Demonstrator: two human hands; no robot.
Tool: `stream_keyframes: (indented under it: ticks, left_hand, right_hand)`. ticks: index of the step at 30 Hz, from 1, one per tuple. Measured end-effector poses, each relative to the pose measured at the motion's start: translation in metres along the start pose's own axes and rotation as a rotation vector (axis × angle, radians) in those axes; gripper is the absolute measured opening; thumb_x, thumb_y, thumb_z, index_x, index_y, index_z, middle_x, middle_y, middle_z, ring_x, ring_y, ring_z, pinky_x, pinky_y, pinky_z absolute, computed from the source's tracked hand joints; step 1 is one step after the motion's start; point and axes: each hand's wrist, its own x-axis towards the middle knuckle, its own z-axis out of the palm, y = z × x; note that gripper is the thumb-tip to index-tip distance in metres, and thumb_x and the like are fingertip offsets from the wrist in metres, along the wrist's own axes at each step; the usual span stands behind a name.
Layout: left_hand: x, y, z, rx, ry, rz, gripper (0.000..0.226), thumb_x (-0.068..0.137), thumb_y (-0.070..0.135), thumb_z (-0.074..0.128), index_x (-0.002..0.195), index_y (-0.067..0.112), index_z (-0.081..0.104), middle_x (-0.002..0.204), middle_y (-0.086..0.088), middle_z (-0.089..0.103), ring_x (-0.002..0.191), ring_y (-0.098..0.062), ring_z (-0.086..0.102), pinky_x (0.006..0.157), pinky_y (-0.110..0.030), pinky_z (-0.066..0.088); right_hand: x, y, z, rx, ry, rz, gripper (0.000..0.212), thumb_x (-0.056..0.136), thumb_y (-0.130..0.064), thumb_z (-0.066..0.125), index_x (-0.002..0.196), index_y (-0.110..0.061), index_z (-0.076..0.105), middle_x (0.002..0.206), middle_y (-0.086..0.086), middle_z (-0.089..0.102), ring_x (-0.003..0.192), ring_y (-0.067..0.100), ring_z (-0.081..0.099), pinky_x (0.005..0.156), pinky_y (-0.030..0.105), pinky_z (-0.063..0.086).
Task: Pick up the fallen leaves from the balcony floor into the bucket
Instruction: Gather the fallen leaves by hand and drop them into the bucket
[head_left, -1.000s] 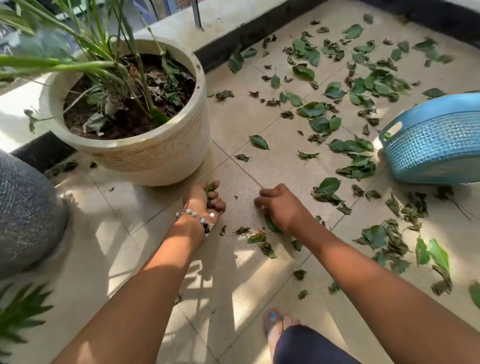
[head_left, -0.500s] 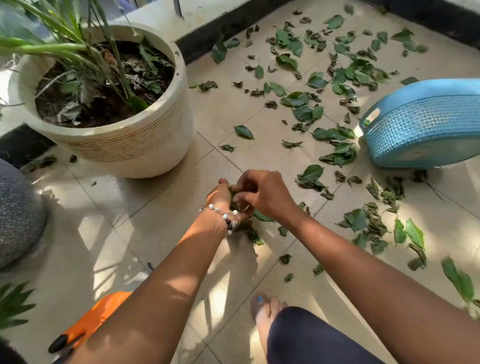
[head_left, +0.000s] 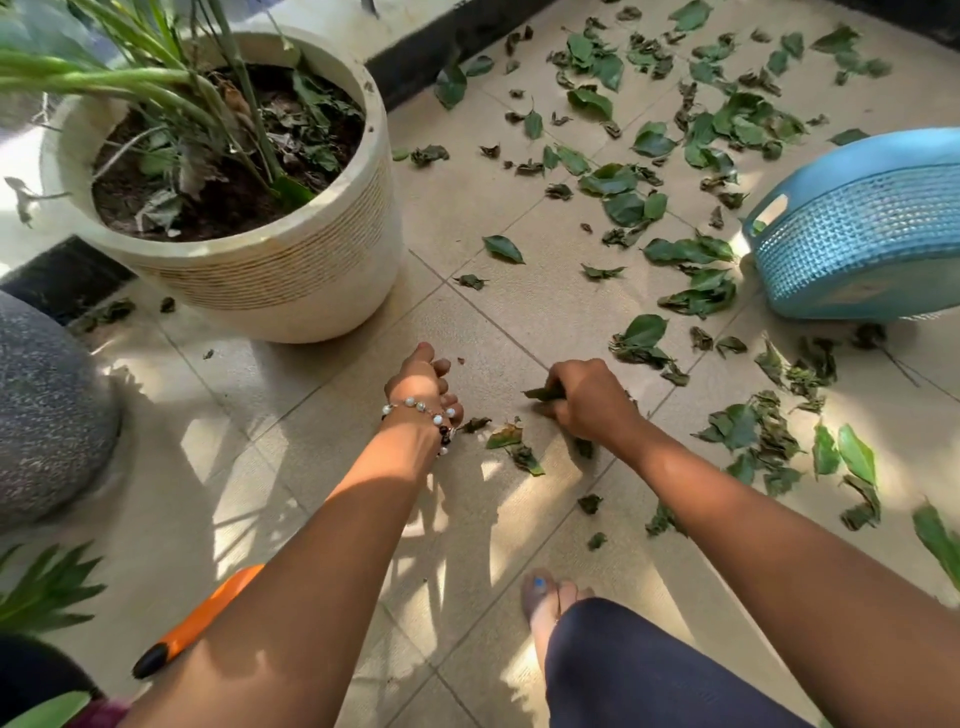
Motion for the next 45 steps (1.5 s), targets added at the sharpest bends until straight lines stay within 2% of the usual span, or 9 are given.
stream_keyframes:
  ticks: [6,13,20,25,29,31,34,39,45]
  left_hand:
    - [-0.005,0.0,0.0,0.01,-0.026,0.045,0.041,0.097,0.036,0.057,0.076,0.001,0.062,0.05,-0.003,0.053,0.04,-0.012,0.048,0.037,-0.022,0.05]
    - [-0.008,0.015,-0.006,0.242,0.092,0.115,0.053,0.101,0.052,0.036,0.106,0.003,0.056,0.099,-0.004,0.066,0.077,-0.017,0.055,0.072,-0.026,0.041]
    - [0.009,0.018,-0.046,0.198,0.175,0.085,0.047,0.104,0.033,0.042,0.063,0.01,0.035,0.042,-0.008,0.038,0.039,-0.021,0.042,0.043,-0.019,0.042]
    - [0.003,0.023,-0.057,0.195,0.175,0.083,0.054,0.1,0.05,0.04,0.059,0.017,0.036,0.039,0.002,0.036,0.018,-0.011,0.029,0.029,-0.009,0.027]
    - [0.011,0.018,-0.062,0.29,0.242,0.119,0.067,0.087,0.076,0.031,0.053,0.019,0.038,0.041,0.005,0.034,0.028,-0.012,0.03,0.04,-0.017,0.037]
    - [0.073,0.001,-0.074,0.342,0.206,0.039,0.09,0.05,0.103,0.015,0.055,0.019,0.048,0.056,0.001,0.045,0.046,-0.013,0.044,0.063,-0.033,0.053]
    - [0.107,-0.02,-0.068,0.432,0.129,0.018,0.092,0.042,0.106,0.014,0.061,0.021,0.045,0.072,-0.026,0.065,0.06,-0.018,0.061,0.066,-0.031,0.058]
    - [-0.008,0.003,-0.028,0.174,0.007,0.051,0.055,0.099,0.054,0.04,0.056,0.021,0.032,0.038,0.007,0.028,0.025,-0.008,0.021,0.036,-0.007,0.018]
    - [-0.022,-0.026,0.004,0.066,-0.033,-0.069,0.044,0.102,0.041,0.043,0.074,0.007,0.048,0.045,-0.005,0.055,0.044,-0.02,0.055,0.041,-0.026,0.048]
  right_hand:
    - [0.011,-0.049,-0.016,0.481,0.256,0.024,0.013,0.079,-0.004,0.075,0.082,-0.01,0.063,0.075,0.0,0.061,0.065,0.008,0.057,0.054,0.012,0.047]
    - [0.001,-0.104,0.001,-0.271,0.008,-0.461,0.028,0.088,-0.009,0.058,0.116,-0.004,0.057,0.119,0.013,0.055,0.105,0.03,0.056,0.085,0.035,0.049]
    - [0.011,-0.103,-0.011,0.404,-0.13,-0.287,0.043,0.088,0.011,0.05,0.121,-0.013,0.066,0.125,0.007,0.064,0.11,0.018,0.061,0.093,0.028,0.052]
    - [0.011,-0.093,0.018,-0.389,-0.4,-0.555,0.064,0.091,-0.013,0.059,0.146,-0.034,0.036,0.151,0.002,0.034,0.13,0.027,0.037,0.105,0.041,0.04]
    - [-0.001,-0.073,0.025,-0.554,-0.413,-0.703,0.07,0.095,-0.038,0.053,0.154,-0.03,0.014,0.163,-0.001,0.002,0.148,0.03,0.003,0.12,0.049,0.011]
    - [-0.005,-0.06,0.017,-0.568,-0.436,-0.714,0.078,0.094,-0.044,0.053,0.155,-0.025,0.008,0.162,-0.004,-0.002,0.149,0.025,-0.002,0.121,0.044,0.005]
    - [-0.017,-0.039,0.008,-0.557,-0.438,-0.684,0.078,0.093,-0.039,0.057,0.155,-0.02,0.012,0.162,-0.005,0.006,0.149,0.023,-0.001,0.121,0.043,0.012]
    - [-0.033,-0.026,-0.001,-0.513,-0.27,-0.672,0.04,0.102,-0.019,0.04,0.141,-0.014,0.047,0.152,0.002,0.036,0.136,0.022,0.035,0.101,0.04,0.047]
    - [-0.031,-0.002,-0.003,0.037,0.02,-0.339,0.019,0.09,-0.01,0.063,0.105,-0.011,0.073,0.104,0.005,0.069,0.097,0.013,0.061,0.083,0.015,0.044]
